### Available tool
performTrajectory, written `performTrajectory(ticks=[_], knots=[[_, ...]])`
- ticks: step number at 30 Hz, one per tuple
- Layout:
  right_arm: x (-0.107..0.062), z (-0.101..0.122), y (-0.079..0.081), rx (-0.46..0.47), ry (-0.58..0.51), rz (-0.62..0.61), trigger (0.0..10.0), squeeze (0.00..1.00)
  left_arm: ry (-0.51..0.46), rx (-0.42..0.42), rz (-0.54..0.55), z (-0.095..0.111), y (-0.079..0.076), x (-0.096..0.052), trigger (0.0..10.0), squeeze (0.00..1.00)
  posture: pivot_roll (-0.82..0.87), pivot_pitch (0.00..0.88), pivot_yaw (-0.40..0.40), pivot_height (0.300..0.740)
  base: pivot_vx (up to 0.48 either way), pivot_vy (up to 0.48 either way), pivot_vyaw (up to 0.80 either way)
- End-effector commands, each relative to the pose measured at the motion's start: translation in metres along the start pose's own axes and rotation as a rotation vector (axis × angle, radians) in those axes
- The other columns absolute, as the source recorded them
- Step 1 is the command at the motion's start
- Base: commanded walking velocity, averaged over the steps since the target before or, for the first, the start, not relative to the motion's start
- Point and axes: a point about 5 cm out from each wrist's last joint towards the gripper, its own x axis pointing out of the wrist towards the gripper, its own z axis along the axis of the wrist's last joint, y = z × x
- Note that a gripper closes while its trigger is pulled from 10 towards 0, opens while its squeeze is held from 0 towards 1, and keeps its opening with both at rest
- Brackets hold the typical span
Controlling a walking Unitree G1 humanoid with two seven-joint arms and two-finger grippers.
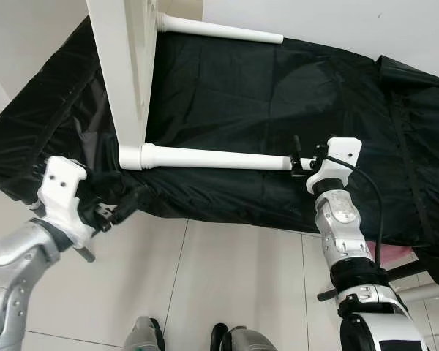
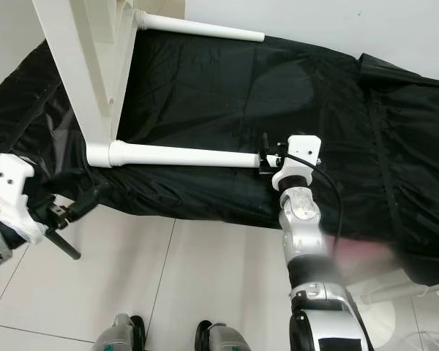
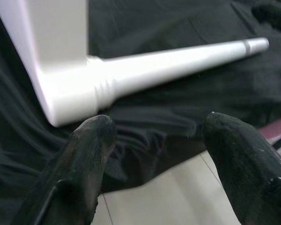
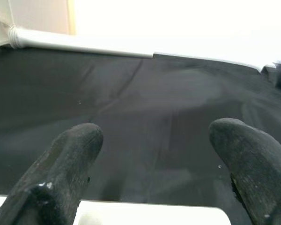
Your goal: Building children table
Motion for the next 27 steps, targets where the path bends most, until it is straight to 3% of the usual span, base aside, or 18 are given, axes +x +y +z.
performTrajectory(ticks=[1,4,5,14,17,21,24,27], knots=[[0.002,-0.007,-0.009,0.011,0.069,0.001,10.0,0.00,0.051,0.029,-0.212,-0.010,-0.018,0.004,10.0,0.00,0.09,0.160,-0.106,0.740,0.000,0.000,0.00],[0.009,-0.011,-0.011,0.020,0.148,0.049,10.0,0.00,0.084,0.071,-0.245,-0.017,-0.027,0.009,10.0,0.00,0.09,0.159,-0.102,0.740,0.000,0.000,0.00],[0.014,-0.015,-0.009,0.052,0.247,0.124,10.0,0.00,0.089,0.088,-0.277,-0.018,-0.035,0.014,10.0,0.00,0.09,0.160,-0.100,0.740,0.000,0.000,0.00],[0.020,-0.018,-0.009,0.105,0.359,0.222,10.0,0.00,0.092,0.109,-0.344,-0.021,-0.052,0.022,10.0,0.00,0.08,0.163,-0.093,0.740,0.000,0.000,0.00],[0.023,-0.018,-0.009,0.184,0.433,0.283,10.0,0.00,0.075,0.118,-0.370,-0.020,-0.063,0.028,10.0,0.00,0.08,0.173,-0.098,0.740,0.000,0.000,0.00],[0.023,-0.018,-0.010,0.215,0.478,0.309,10.0,0.00,0.064,0.129,-0.373,-0.020,-0.065,0.030,10.0,0.00,0.08,0.174,-0.098,0.740,0.000,0.000,0.00],[0.016,-0.026,-0.014,0.259,0.612,0.331,10.0,0.00,0.060,0.141,-0.362,-0.020,-0.064,0.031,10.0,0.00,0.07,0.182,-0.097,0.740,0.000,0.000,0.00],[0.013,-0.029,-0.018,0.309,0.650,0.321,10.0,0.00,0.060,0.147,-0.360,-0.020,-0.064,0.032,10.0,0.00,0.07,0.185,-0.096,0.740,0.000,0.000,0.00]])
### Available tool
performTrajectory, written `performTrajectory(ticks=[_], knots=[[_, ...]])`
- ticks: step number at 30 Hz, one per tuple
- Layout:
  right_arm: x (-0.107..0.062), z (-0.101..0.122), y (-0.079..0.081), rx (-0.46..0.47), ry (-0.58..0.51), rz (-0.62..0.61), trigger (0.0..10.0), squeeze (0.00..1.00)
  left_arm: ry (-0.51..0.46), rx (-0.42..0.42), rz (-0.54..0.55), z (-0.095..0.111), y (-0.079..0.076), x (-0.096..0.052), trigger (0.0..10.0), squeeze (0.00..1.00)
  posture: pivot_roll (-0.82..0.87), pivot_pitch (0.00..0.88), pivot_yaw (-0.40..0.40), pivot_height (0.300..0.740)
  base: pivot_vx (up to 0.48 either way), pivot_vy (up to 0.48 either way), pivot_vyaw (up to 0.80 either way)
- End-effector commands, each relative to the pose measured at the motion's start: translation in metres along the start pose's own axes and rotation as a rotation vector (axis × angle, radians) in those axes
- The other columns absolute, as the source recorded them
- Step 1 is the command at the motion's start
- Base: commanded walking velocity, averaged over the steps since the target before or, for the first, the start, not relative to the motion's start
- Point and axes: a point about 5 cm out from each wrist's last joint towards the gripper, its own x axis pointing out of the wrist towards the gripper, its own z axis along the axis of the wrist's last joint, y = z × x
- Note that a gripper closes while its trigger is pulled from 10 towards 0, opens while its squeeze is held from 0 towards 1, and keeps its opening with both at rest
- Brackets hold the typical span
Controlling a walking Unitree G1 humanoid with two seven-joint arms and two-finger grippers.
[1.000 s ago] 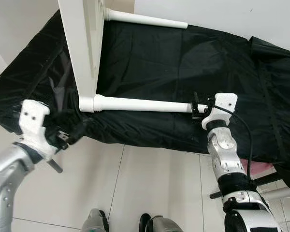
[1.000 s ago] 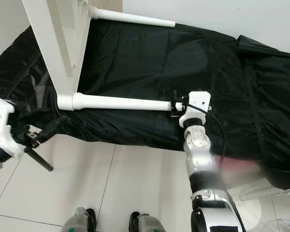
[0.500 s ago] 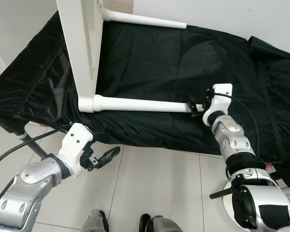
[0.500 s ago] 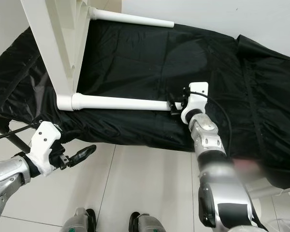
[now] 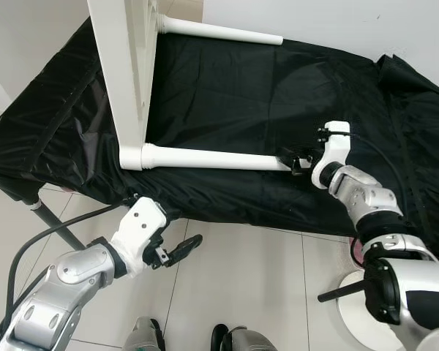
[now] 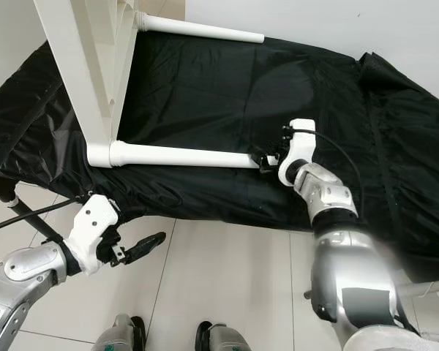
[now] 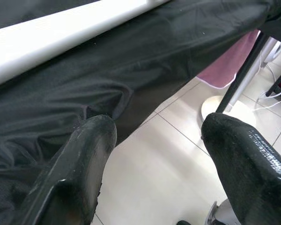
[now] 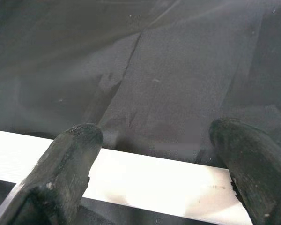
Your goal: Building children table
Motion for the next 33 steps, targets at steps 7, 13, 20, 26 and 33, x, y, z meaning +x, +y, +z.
performTrajectory(ticks=[7,13,20,26,33], knots=[[-0.018,-0.042,-0.008,0.263,0.143,0.014,10.0,0.00,0.005,0.024,-0.102,-0.002,-0.011,0.005,10.0,0.00,0.05,0.191,-0.097,0.740,0.000,0.000,0.00],[-0.023,-0.050,0.000,0.291,0.146,0.035,10.0,0.00,0.001,0.026,-0.122,-0.002,-0.015,0.007,10.0,0.00,0.04,0.194,-0.095,0.740,0.000,0.000,0.00],[-0.032,-0.070,0.014,0.344,0.175,0.046,10.0,0.00,0.005,0.029,-0.147,-0.004,-0.019,0.011,10.0,0.00,0.04,0.201,-0.089,0.740,0.000,0.000,0.00],[-0.043,-0.086,0.031,0.387,0.207,0.061,10.0,0.00,0.011,0.035,-0.144,-0.004,-0.017,0.009,10.0,0.00,0.04,0.205,-0.089,0.740,0.000,0.000,0.00],[-0.051,-0.095,0.037,0.386,0.223,0.053,10.0,0.00,0.015,0.038,-0.140,-0.005,-0.016,0.010,10.0,0.00,0.04,0.203,-0.083,0.740,0.000,0.000,0.00]])
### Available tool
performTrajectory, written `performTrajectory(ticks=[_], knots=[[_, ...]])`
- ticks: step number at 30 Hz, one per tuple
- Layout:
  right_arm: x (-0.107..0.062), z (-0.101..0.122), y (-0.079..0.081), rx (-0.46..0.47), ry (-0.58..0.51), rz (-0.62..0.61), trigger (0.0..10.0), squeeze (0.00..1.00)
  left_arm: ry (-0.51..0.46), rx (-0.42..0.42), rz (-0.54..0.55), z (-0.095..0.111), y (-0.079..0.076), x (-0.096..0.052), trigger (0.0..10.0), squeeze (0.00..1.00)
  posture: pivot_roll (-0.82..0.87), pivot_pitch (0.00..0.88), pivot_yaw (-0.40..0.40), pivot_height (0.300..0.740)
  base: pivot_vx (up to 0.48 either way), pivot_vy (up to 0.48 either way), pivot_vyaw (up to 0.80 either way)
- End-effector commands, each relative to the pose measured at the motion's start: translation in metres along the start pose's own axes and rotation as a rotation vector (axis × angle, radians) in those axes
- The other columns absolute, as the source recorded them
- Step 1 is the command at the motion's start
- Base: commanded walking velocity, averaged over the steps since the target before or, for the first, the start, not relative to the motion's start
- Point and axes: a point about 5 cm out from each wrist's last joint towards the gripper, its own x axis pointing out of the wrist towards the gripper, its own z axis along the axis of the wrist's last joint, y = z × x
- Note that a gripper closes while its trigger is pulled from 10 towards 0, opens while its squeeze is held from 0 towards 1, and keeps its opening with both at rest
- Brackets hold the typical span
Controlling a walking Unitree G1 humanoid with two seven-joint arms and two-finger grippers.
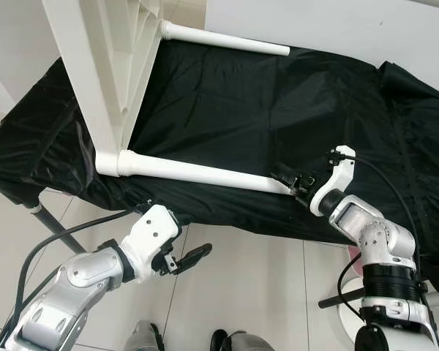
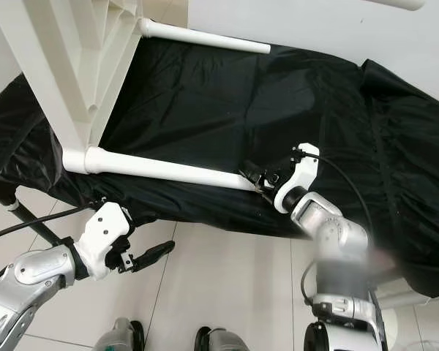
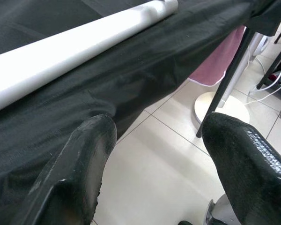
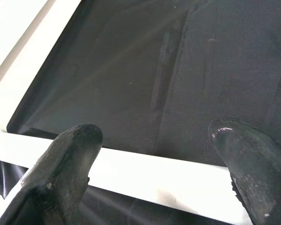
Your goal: Building children table
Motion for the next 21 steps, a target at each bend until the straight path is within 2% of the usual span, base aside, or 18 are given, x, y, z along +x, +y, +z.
performTrajectory(ticks=[1,5,7,8,9,10,13,18,20,21], knots=[[-0.005,-0.051,-0.014,0.101,0.215,-0.079,10.0,0.00,0.011,0.003,-0.064,-0.003,-0.004,0.003,10.0,0.00,0.04,0.203,-0.083,0.740,0.000,0.000,0.00],[-0.007,-0.051,-0.014,0.057,0.187,-0.086,10.0,0.00,0.011,0.008,-0.062,-0.004,-0.004,0.005,10.0,0.00,0.04,0.200,-0.079,0.740,0.000,0.000,0.00],[-0.006,-0.041,-0.013,-0.041,0.036,-0.094,10.0,0.00,0.024,0.042,-0.038,-0.005,-0.003,0.010,10.0,0.00,0.04,0.198,-0.078,0.740,0.000,0.000,0.00],[-0.006,-0.041,-0.013,-0.041,0.036,-0.094,10.0,0.00,0.024,0.042,-0.038,-0.005,-0.003,0.010,10.0,0.00,0.04,0.198,-0.078,0.740,0.000,0.000,0.00],[-0.006,-0.038,-0.010,-0.062,-0.025,-0.099,10.0,0.00,0.028,0.057,-0.019,-0.005,-0.003,0.013,10.0,0.00,0.05,0.193,-0.079,0.740,0.000,0.000,0.00],[-0.007,-0.035,-0.006,-0.072,-0.095,-0.101,10.0,0.00,0.021,0.079,0.008,-0.003,-0.002,0.016,10.0,0.00,0.05,0.192,-0.079,0.740,0.000,0.000,0.00],[-0.017,-0.029,0.009,-0.194,-0.274,-0.093,10.0,0.00,-0.019,0.079,0.085,0.001,0.001,0.021,10.0,0.00,0.05,0.186,-0.081,0.740,0.000,0.000,0.00],[-0.024,-0.027,0.016,-0.178,-0.371,-0.116,10.0,0.00,-0.059,0.069,0.168,0.006,0.007,0.023,10.0,0.00,0.05,0.178,-0.085,0.740,0.000,0.000,0.00],[-0.029,-0.022,0.018,-0.210,-0.453,-0.159,10.0,0.00,-0.091,0.063,0.207,0.010,0.009,0.025,10.0,0.00,0.05,0.174,-0.085,0.740,0.000,0.000,0.00],[-0.029,-0.022,0.018,-0.210,-0.453,-0.159,10.0,0.00,-0.091,0.063,0.207,0.010,0.009,0.025,10.0,0.00,0.05,0.174,-0.085,0.740,0.000,0.000,0.00]])
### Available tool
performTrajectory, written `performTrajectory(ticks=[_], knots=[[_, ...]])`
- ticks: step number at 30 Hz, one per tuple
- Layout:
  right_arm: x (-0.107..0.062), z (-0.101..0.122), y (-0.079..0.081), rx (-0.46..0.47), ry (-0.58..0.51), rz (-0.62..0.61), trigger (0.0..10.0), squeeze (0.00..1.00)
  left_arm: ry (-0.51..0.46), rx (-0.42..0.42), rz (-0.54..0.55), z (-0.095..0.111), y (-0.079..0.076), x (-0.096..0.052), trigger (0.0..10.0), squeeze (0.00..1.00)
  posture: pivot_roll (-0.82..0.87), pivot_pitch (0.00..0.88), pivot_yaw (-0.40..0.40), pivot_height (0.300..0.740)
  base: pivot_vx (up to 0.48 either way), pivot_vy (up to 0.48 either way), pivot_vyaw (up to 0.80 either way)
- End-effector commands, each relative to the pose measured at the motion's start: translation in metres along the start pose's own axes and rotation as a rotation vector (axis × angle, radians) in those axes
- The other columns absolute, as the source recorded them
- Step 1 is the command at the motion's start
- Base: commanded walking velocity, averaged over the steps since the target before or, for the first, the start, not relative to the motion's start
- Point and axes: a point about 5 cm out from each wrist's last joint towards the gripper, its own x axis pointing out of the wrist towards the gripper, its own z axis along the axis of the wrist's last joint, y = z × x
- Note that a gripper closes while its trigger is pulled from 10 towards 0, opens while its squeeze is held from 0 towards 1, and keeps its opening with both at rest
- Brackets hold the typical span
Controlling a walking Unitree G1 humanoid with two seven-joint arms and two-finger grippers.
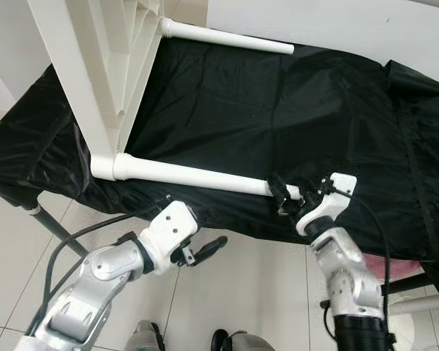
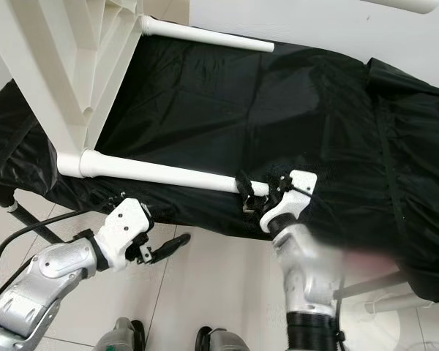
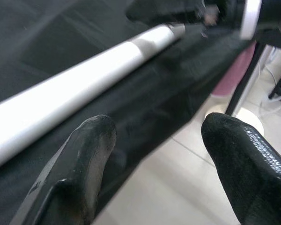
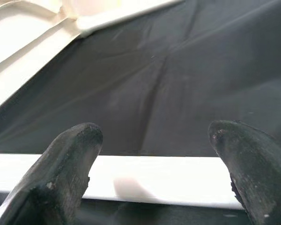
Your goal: Building children table
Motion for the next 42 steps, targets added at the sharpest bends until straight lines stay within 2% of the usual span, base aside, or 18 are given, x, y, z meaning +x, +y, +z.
performTrajectory(ticks=[1,2,3,5,10,16,19,20,22,23,24,25,30,31,34,36,38,42], knots=[[-0.006,0.003,-0.004,-0.037,-0.042,-0.044,10.0,0.00,-0.007,0.002,0.183,-0.001,0.008,0.000,10.0,0.00,0.05,0.170,-0.084,0.740,0.000,0.000,0.00],[-0.006,0.003,-0.004,-0.037,-0.042,-0.044,10.0,0.00,-0.007,0.002,0.183,-0.001,0.008,0.000,10.0,0.00,0.05,0.170,-0.084,0.740,0.000,0.000,0.00],[-0.008,0.001,0.000,-0.108,-0.061,-0.035,10.0,0.00,-0.053,0.009,0.233,0.004,0.010,0.001,10.0,0.00,0.06,0.165,-0.084,0.740,0.000,0.000,0.00],[-0.006,0.001,0.001,-0.137,-0.079,-0.051,10.0,0.00,-0.067,0.009,0.272,0.005,0.013,0.000,10.0,0.00,0.06,0.159,-0.083,0.740,0.000,0.000,0.00],[-0.002,0.003,0.001,-0.153,-0.114,-0.078,10.0,0.00,-0.088,0.000,0.298,0.007,0.016,0.000,10.0,0.00,0.06,0.150,-0.082,0.740,0.000,0.000,0.00],[0.005,0.007,0.004,-0.175,-0.158,-0.065,10.0,0.00,-0.064,0.035,0.193,0.000,0.014,-0.013,10.0,0.00,0.06,0.142,-0.083,0.740,0.000,0.000,0.00],[0.005,0.007,0.004,-0.175,-0.158,-0.065,10.0,0.00,-0.064,0.035,0.193,0.000,0.014,-0.013,10.0,0.00,0.06,0.142,-0.083,0.740,0.000,0.000,0.00],[0.007,0.008,0.005,-0.189,-0.161,-0.053,10.0,0.00,-0.031,0.055,0.156,-0.004,0.016,-0.021,10.0,0.00,0.07,0.139,-0.082,0.740,0.000,0.000,0.00],[0.014,0.009,0.004,-0.225,-0.176,-0.044,10.0,0.00,0.014,0.109,0.161,-0.007,0.032,-0.036,10.0,0.00,0.07,0.134,-0.072,0.740,0.000,0.000,0.00],[0.014,0.009,0.004,-0.225,-0.176,-0.044,10.0,0.00,0.014,0.109,0.161,-0.007,0.032,-0.036,10.0,0.00,0.07,0.134,-0.072,0.740,0.000,0.000,0.00],[0.017,0.009,0.004,-0.246,-0.183,-0.045,10.0,0.00,0.026,0.131,0.193,-0.008,0.041,-0.039,10.0,0.00,0.07,0.129,-0.067,0.740,0.000,0.000,0.00],[0.017,0.009,0.004,-0.246,-0.183,-0.045,10.0,0.00,0.026,0.131,0.193,-0.008,0.041,-0.039,10.0,0.00,0.07,0.129,-0.067,0.740,0.000,0.000,0.00],[0.021,0.009,0.002,-0.278,-0.183,-0.083,10.0,0.00,-0.026,0.083,0.550,-0.007,0.088,-0.033,10.0,0.00,0.06,0.116,-0.060,0.740,0.000,0.000,0.00],[0.021,0.009,0.002,-0.278,-0.183,-0.083,10.0,0.00,-0.026,0.083,0.550,-0.007,0.088,-0.033,10.0,0.00,0.06,0.116,-0.060,0.740,0.000,0.000,0.00],[0.022,0.012,0.003,-0.265,-0.198,-0.109,10.0,0.00,-0.074,0.005,0.644,-0.006,0.097,-0.028,10.0,0.00,0.05,0.125,-0.061,0.740,0.000,0.000,0.00],[0.022,0.012,0.003,-0.265,-0.198,-0.109,10.0,0.00,-0.074,0.005,0.644,-0.006,0.097,-0.028,10.0,0.00,0.05,0.125,-0.061,0.740,0.000,0.000,0.00],[0.023,0.015,0.001,-0.291,-0.217,-0.144,10.0,0.00,-0.114,-0.094,0.702,-0.008,0.101,-0.025,10.0,0.00,0.04,0.140,-0.066,0.740,0.000,0.000,0.00],[0.021,0.016,-0.002,-0.326,-0.233,-0.195,10.0,0.00,-0.131,-0.160,0.741,-0.013,0.102,-0.021,10.0,0.00,0.05,0.143,-0.069,0.740,0.000,0.000,0.00]])
